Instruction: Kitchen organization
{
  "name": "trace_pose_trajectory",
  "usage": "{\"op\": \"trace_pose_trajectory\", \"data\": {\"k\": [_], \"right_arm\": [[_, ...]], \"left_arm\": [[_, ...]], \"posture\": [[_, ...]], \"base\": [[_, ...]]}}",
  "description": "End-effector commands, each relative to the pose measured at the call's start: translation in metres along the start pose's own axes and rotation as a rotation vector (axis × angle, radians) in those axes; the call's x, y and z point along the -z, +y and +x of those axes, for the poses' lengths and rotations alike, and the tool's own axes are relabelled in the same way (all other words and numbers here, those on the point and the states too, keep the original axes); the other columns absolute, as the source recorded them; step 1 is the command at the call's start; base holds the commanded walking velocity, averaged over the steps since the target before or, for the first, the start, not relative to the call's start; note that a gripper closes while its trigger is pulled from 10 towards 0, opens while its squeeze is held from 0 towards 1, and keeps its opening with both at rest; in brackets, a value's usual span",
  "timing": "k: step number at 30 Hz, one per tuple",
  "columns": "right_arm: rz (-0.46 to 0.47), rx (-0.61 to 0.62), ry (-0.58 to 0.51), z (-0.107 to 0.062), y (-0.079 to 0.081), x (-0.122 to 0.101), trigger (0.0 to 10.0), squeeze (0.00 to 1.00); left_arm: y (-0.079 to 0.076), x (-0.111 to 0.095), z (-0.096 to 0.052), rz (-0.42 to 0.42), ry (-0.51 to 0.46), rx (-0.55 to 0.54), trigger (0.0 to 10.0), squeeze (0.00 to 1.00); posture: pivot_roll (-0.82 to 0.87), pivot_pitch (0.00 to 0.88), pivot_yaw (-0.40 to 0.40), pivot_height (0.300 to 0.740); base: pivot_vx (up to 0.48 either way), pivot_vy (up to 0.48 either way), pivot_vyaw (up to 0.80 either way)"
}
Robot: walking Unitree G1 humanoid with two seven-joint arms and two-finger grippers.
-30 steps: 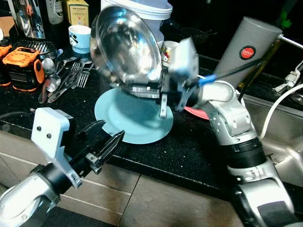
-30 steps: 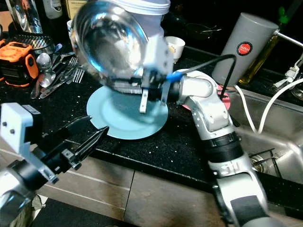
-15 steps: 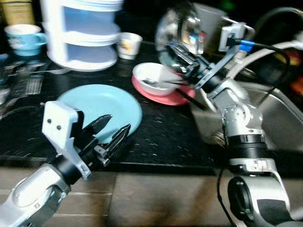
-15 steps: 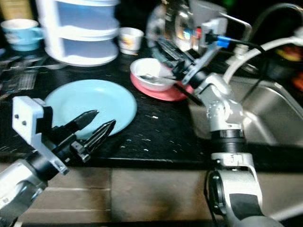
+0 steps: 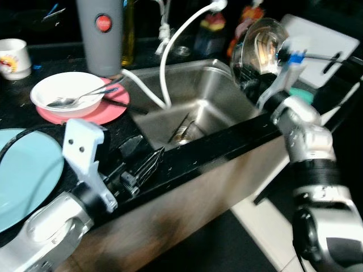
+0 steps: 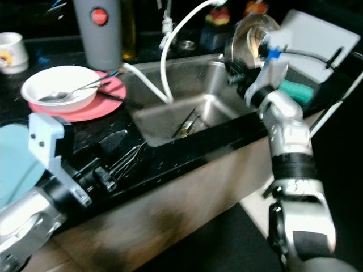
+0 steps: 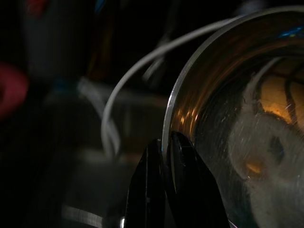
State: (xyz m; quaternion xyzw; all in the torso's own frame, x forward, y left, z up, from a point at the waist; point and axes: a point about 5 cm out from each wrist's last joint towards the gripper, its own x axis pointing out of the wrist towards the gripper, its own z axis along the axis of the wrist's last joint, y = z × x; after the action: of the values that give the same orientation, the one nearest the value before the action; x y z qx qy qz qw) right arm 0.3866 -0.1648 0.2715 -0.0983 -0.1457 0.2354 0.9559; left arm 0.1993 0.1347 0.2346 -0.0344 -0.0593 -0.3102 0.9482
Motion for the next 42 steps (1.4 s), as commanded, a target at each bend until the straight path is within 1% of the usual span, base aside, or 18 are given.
{"op": "trace_pose_trajectory", "data": {"k": [1, 9, 10, 11, 12, 14, 15, 21, 24, 25, 27, 28, 29, 32, 33, 34, 39, 42], "right_arm": [[-0.106, -0.08, 0.048, 0.006, 0.016, 0.006, 10.0, 0.0], [-0.228, -0.113, 0.155, 0.012, 0.022, 0.016, 10.0, 0.0], [-0.256, -0.112, 0.179, 0.013, 0.023, 0.019, 10.0, 0.05], [-0.277, -0.103, 0.202, 0.013, 0.023, 0.022, 10.0, 0.6], [-0.3, -0.1, 0.229, 0.013, 0.023, 0.026, 10.0, 0.87], [-0.321, -0.097, 0.246, 0.013, 0.023, 0.029, 10.0, 0.87], [-0.339, -0.089, 0.261, 0.013, 0.023, 0.031, 10.0, 1.0], [-0.32, -0.057, 0.263, 0.01, 0.016, 0.033, 10.0, 1.0], [-0.291, -0.041, 0.222, 0.011, 0.015, 0.028, 10.0, 1.0], [-0.228, -0.019, 0.163, 0.013, 0.013, 0.02, 10.0, 1.0], [-0.228, -0.019, 0.163, 0.013, 0.013, 0.02, 10.0, 1.0], [-0.166, -0.015, 0.109, 0.015, 0.015, 0.013, 10.0, 0.0], [-0.166, -0.015, 0.109, 0.015, 0.015, 0.013, 10.0, 0.0], [0.082, -0.108, -0.078, 0.019, 0.03, -0.01, 10.0, 0.0], [0.082, -0.108, -0.078, 0.019, 0.03, -0.01, 10.0, 0.0], [0.132, -0.147, -0.128, 0.019, 0.035, -0.016, 10.0, 0.0], [0.158, -0.215, -0.172, 0.02, 0.046, -0.021, 10.0, 0.0], [0.163, -0.318, -0.211, 0.02, 0.063, -0.026, 10.0, 0.0]], "left_arm": [[-0.002, 0.002, 0.0, -0.001, 0.005, -0.003, 10.0, 0.0], [-0.001, 0.001, 0.0, 0.006, 0.001, -0.017, 10.0, 0.0], [-0.001, 0.001, 0.0, 0.007, 0.001, -0.018, 10.0, 0.0], [-0.001, 0.002, 0.001, 0.008, 0.001, -0.019, 10.0, 0.0], [-0.001, 0.002, 0.001, 0.01, 0.001, -0.02, 10.0, 0.0], [-0.001, 0.002, 0.001, 0.012, 0.001, -0.021, 10.0, 0.0], [-0.001, 0.002, 0.001, 0.014, 0.002, -0.023, 10.0, 0.0], [0.001, 0.001, -0.001, 0.018, 0.002, -0.035, 10.0, 0.0], [0.0, 0.002, 0.0, 0.018, 0.001, -0.036, 10.0, 0.0], [0.0, 0.002, 0.001, 0.015, -0.003, -0.036, 10.0, 0.0], [0.0, 0.002, 0.001, 0.015, -0.003, -0.036, 10.0, 0.0], [0.0, 0.002, 0.001, 0.015, -0.004, -0.036, 10.0, 0.0], [0.0, 0.002, 0.001, 0.015, -0.004, -0.036, 10.0, 0.0], [0.001, 0.002, 0.001, 0.018, -0.005, -0.044, 10.0, 0.0], [0.001, 0.002, 0.001, 0.018, -0.005, -0.044, 10.0, 0.0], [0.002, 0.002, 0.001, 0.019, -0.007, -0.049, 10.0, 0.0], [0.004, 0.001, 0.001, 0.021, -0.015, -0.067, 10.0, 0.0], [0.009, 0.0, -0.001, 0.031, -0.033, -0.12, 10.0, 0.0]], "posture": [[0.23, 0.0, -0.132, 0.74], [0.23, 0.0, -0.134, 0.74], [0.23, 0.0, -0.134, 0.74], [0.23, 0.0, -0.133, 0.74], [0.23, 0.0, -0.134, 0.74], [0.23, 0.0, -0.135, 0.74], [0.24, 0.0, -0.136, 0.74], [0.23, 0.0, -0.133, 0.74], [0.23, 0.0, -0.134, 0.74], [0.22, 0.0, -0.132, 0.74], [0.22, 0.0, -0.132, 0.74], [0.22, 0.0, -0.133, 0.74], [0.22, 0.0, -0.133, 0.74], [0.22, 0.0, -0.135, 0.74], [0.22, 0.0, -0.135, 0.74], [0.22, 0.0, -0.135, 0.74], [0.23, 0.0, -0.138, 0.74], [0.24, 0.0, -0.143, 0.74]], "base": [[0.0, 0.0, 0.0], [0.0, 0.0, 0.0], [0.0, 0.0, 0.0], [0.0, 0.0, 0.0], [0.0, 0.0, 0.0], [0.0, 0.0, 0.0], [0.0, 0.0, 0.0], [0.0, 0.0, 0.0], [0.0, 0.0, 0.0], [0.0, 0.0, 0.0], [0.0, 0.0, 0.0], [0.0, 0.0, 0.0], [0.0, 0.0, 0.0], [0.0, 0.0, 0.0], [0.0, 0.0, 0.0], [0.0, 0.0, 0.0], [0.0, 0.0, 0.76], [0.0, 0.0, 0.76]]}}
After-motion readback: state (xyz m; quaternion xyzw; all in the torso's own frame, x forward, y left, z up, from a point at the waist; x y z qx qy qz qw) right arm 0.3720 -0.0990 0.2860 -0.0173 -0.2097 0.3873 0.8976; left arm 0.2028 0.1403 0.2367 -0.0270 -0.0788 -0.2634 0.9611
